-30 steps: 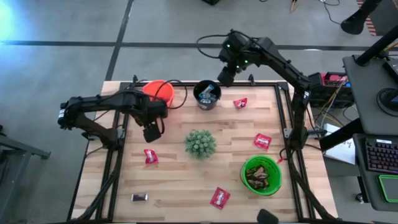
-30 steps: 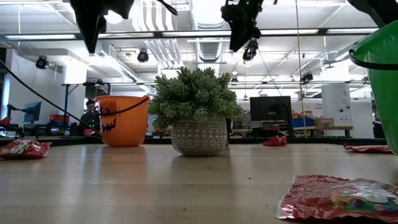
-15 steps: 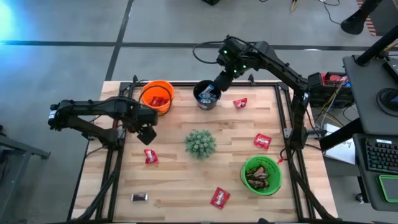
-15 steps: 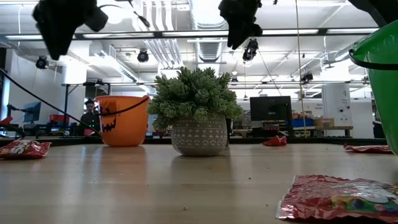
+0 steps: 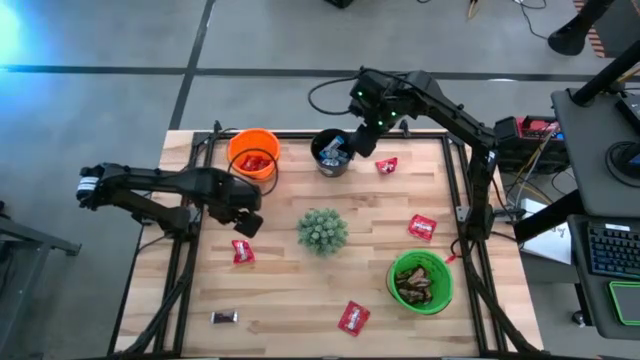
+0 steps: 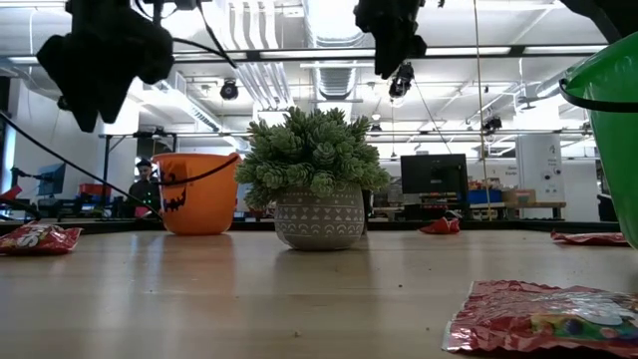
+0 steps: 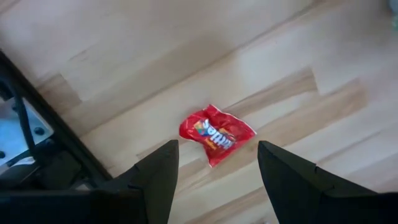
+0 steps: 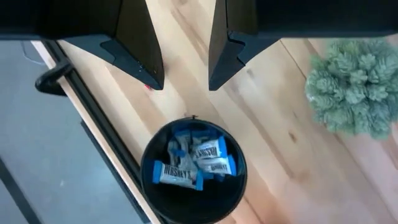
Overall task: Organize candy in baskets
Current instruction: Put the red candy into the orange bucket
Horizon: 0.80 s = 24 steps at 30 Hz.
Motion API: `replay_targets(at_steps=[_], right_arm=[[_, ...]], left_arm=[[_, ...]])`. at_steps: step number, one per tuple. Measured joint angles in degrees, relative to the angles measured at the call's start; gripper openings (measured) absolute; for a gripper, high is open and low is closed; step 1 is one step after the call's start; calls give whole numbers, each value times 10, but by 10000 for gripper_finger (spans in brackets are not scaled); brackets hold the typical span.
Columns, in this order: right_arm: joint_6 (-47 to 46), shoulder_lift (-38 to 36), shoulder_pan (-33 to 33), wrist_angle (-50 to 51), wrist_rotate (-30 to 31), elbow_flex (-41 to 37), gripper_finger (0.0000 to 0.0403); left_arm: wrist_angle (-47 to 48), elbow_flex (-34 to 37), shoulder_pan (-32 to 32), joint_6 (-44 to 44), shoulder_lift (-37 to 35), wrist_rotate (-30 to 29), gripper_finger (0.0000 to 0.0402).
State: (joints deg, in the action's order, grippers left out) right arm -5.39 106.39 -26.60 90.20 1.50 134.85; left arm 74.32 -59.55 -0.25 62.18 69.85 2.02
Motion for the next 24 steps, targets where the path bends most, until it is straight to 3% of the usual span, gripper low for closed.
replay_targets(at_steps=[9,15,24], right_arm=[[28,-5,2,-2,-1,0,118],[47,-10,2,-2,-1,0,118],[51,-14,2,-2,-2,0,118]], left_arm=[[-7,9,-12,28,43,-18,201],[-15,32,-48,55,57,1,201],[-79,65,-100,205,55,0,201]])
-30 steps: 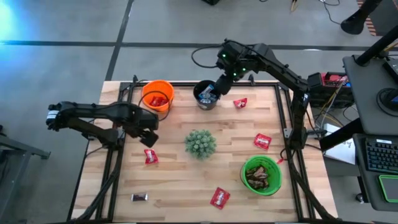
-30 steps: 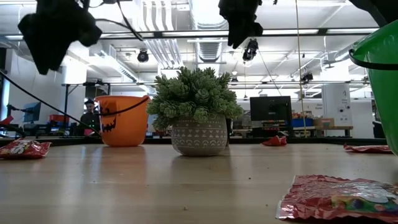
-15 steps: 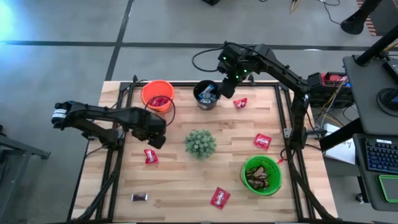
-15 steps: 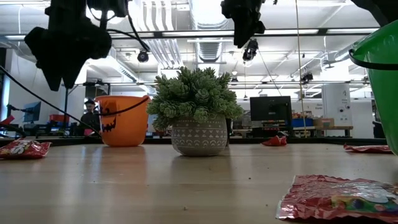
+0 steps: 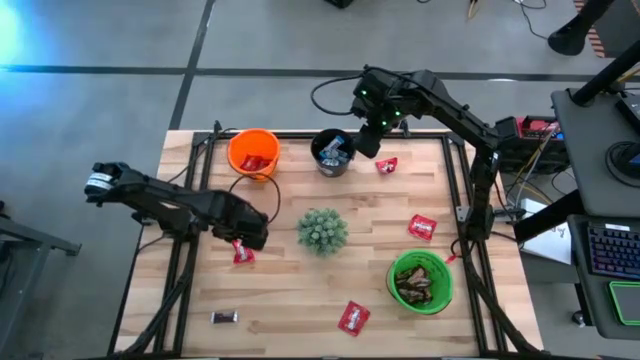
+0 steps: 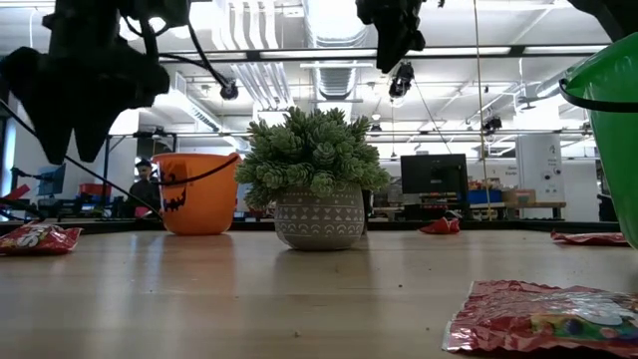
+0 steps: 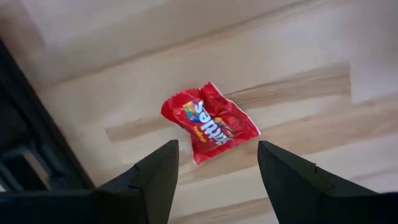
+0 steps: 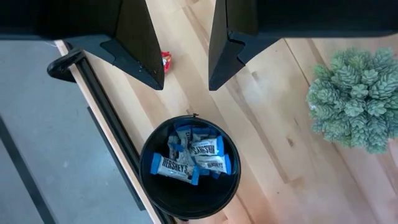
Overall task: Organize candy in baskets
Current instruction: Put the red candy into the orange bucket
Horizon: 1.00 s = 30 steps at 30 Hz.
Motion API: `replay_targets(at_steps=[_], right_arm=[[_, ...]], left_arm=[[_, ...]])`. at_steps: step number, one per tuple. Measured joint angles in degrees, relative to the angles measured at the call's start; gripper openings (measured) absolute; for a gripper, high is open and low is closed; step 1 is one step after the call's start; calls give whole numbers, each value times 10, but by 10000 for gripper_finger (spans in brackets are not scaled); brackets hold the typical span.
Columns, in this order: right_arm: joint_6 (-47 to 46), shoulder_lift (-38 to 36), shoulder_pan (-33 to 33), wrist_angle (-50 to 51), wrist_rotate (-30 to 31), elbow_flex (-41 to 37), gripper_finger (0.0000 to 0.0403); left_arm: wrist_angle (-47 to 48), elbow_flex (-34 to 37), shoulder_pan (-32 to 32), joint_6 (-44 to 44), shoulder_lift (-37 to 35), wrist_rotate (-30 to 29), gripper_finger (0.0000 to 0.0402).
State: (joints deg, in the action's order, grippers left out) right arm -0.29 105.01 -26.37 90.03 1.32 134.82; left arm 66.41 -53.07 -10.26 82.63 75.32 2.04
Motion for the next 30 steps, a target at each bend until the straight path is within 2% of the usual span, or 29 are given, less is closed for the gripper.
replay_targets(at_steps=[6,17,30], right_arm=[[2,-4,0,0,0,0,118],[-1,-6,7,0,-3,0,118],[-7,-7,53,0,-3,0,118]], left_arm=[[-20,15,-30,125,2,0,201],[-29,15,-65,278,29,-26,201],[-53,24,-64,292,94,-26,201]])
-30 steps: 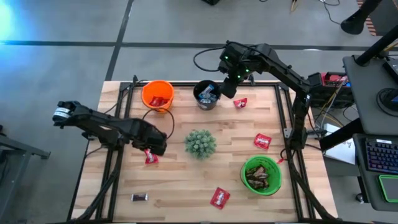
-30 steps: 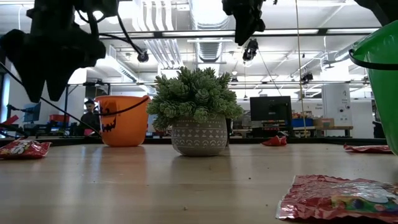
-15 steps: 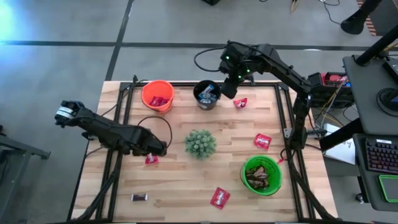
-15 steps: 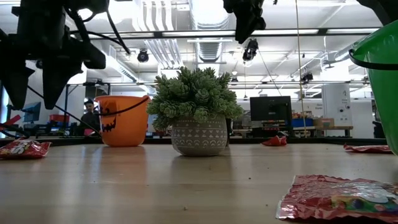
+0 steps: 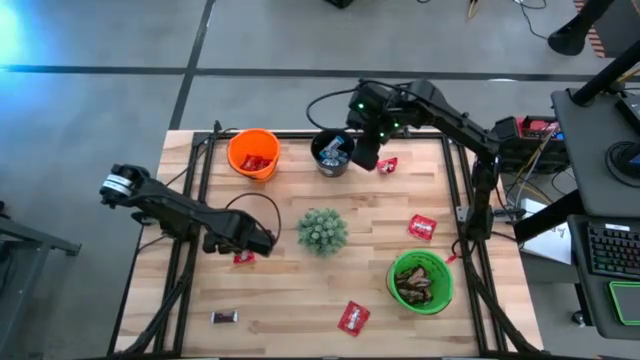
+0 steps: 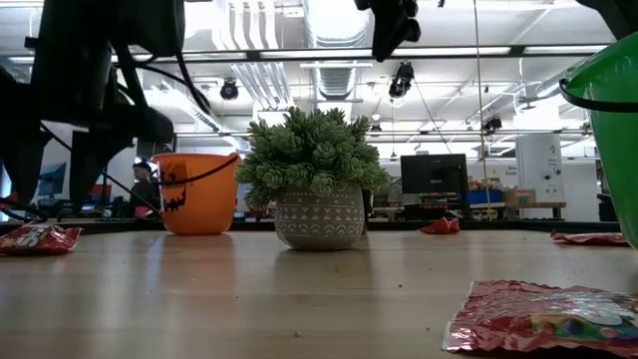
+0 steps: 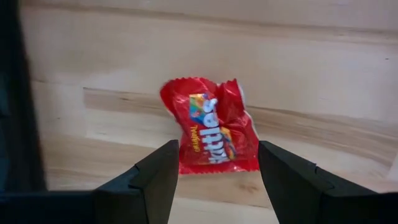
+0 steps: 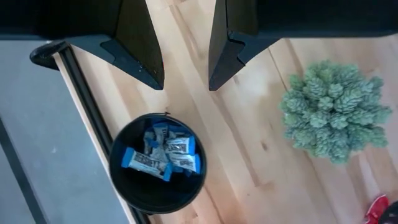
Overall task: Organize candy in baskets
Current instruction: Put the red candy into the orange bucket
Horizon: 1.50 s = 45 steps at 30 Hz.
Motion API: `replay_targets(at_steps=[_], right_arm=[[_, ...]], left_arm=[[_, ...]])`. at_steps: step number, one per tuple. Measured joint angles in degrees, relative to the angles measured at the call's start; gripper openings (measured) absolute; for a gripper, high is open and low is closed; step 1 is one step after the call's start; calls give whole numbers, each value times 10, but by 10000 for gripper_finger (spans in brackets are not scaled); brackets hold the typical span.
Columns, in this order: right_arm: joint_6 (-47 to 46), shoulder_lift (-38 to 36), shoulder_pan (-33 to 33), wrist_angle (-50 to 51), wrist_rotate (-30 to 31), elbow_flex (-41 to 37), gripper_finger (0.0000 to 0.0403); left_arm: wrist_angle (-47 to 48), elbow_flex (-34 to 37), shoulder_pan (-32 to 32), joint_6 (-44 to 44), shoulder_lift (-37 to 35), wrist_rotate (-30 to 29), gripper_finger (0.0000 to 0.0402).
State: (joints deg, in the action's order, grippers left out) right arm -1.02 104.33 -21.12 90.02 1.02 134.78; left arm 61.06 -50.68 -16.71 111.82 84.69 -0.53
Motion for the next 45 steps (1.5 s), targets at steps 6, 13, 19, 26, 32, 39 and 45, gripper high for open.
replay_targets(at_steps=[6,13,19,26,32,39,45], right_arm=[[0,0,17,0,0,0,118],[1,0,34,0,0,0,118],[1,0,43,0,0,0,118],[0,0,44,0,0,0,118],[0,0,44,0,0,0,118],[2,0,44,0,0,0,118],[6,0,44,0,0,0,118]], left_arm=[[-65,36,-1,20,4,14,201],[-61,44,-2,22,4,10,201],[-62,57,-2,22,4,8,201],[-80,68,-2,21,4,5,201],[-123,90,-2,14,4,4,181],[-128,91,-1,-11,2,1,91],[-112,72,-2,-50,3,-18,9]])
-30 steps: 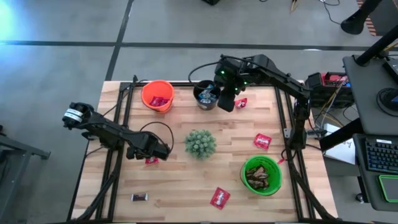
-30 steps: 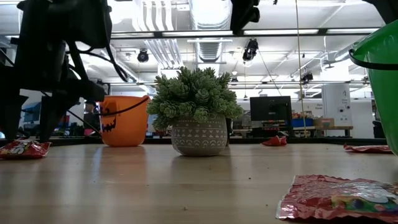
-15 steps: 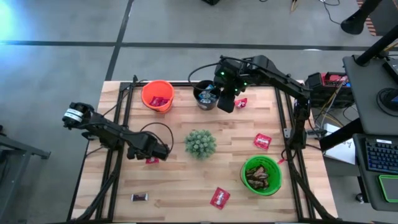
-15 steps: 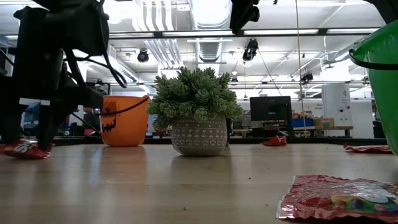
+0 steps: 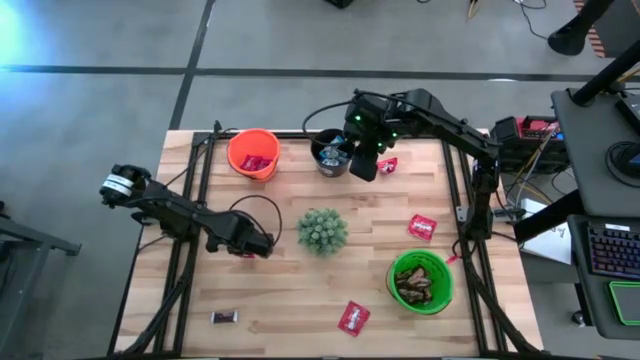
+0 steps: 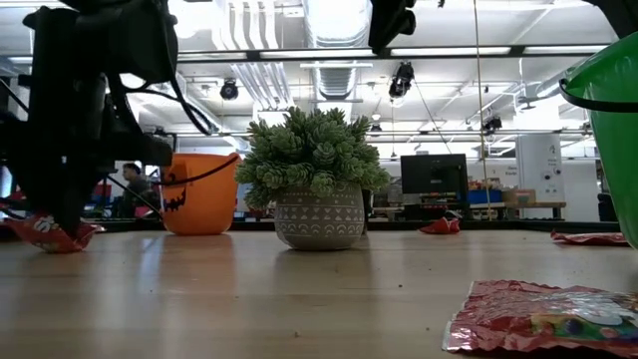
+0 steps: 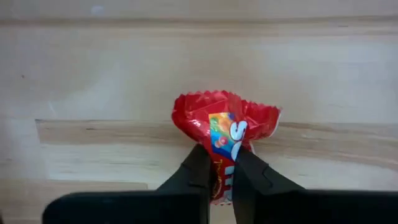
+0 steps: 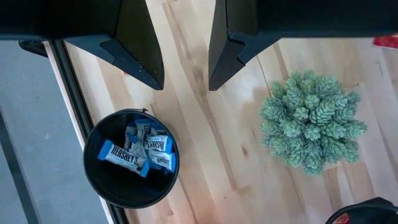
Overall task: Organize candy in baskets
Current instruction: Put the red candy into the orange bucket
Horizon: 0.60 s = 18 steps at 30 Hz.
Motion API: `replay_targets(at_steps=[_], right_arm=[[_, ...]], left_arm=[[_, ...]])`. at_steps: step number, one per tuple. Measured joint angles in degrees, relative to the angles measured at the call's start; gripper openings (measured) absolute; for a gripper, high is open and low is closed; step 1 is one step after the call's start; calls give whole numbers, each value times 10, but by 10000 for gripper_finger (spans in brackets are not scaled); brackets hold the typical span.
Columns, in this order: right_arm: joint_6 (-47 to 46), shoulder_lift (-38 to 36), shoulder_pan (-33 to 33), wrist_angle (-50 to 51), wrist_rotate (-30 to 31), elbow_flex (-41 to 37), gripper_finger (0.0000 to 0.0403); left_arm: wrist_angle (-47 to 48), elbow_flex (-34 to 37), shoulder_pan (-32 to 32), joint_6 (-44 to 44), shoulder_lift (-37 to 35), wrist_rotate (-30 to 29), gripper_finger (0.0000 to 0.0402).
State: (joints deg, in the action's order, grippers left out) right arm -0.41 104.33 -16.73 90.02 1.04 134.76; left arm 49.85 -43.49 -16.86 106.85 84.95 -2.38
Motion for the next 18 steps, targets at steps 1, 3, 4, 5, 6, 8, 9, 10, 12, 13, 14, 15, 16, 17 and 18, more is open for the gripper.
replay_targets(at_steps=[1,3,4,5,6,8,9,10,12,13,14,15,16,17,18], right_arm=[[0,0,0,0,0,0,118],[3,0,0,0,0,0,118],[3,0,0,0,0,0,118],[3,0,0,0,0,0,118],[3,0,0,0,0,0,118],[3,0,0,0,0,0,118],[3,0,0,0,0,0,118],[3,0,0,0,0,0,118],[4,0,0,0,0,0,118],[4,0,0,0,0,0,118],[4,0,0,0,0,0,118],[3,0,0,0,0,0,118],[2,0,0,0,0,0,118],[1,0,0,0,0,0,118],[1,0,0,0,0,0,118]], left_arm=[[3,-3,0,-8,0,-1,9],[5,-11,0,-29,0,-1,11],[7,-15,0,-41,0,-2,11],[9,-19,0,-52,0,-3,10],[13,-23,0,-59,0,-7,7],[20,-31,-2,-73,-1,-18,3],[22,-35,-2,-82,-2,-22,2],[21,-39,-2,-93,-4,-26,2],[21,-43,-2,-115,-8,-30,2],[23,-44,-2,-124,-11,-33,2],[27,-45,-2,-130,-15,-39,2],[29,-45,-2,-138,-21,-45,1],[31,-45,-2,-146,-28,-50,1],[34,-45,-2,-156,-35,-58,1],[38,-45,-2,-167,-43,-62,1]])
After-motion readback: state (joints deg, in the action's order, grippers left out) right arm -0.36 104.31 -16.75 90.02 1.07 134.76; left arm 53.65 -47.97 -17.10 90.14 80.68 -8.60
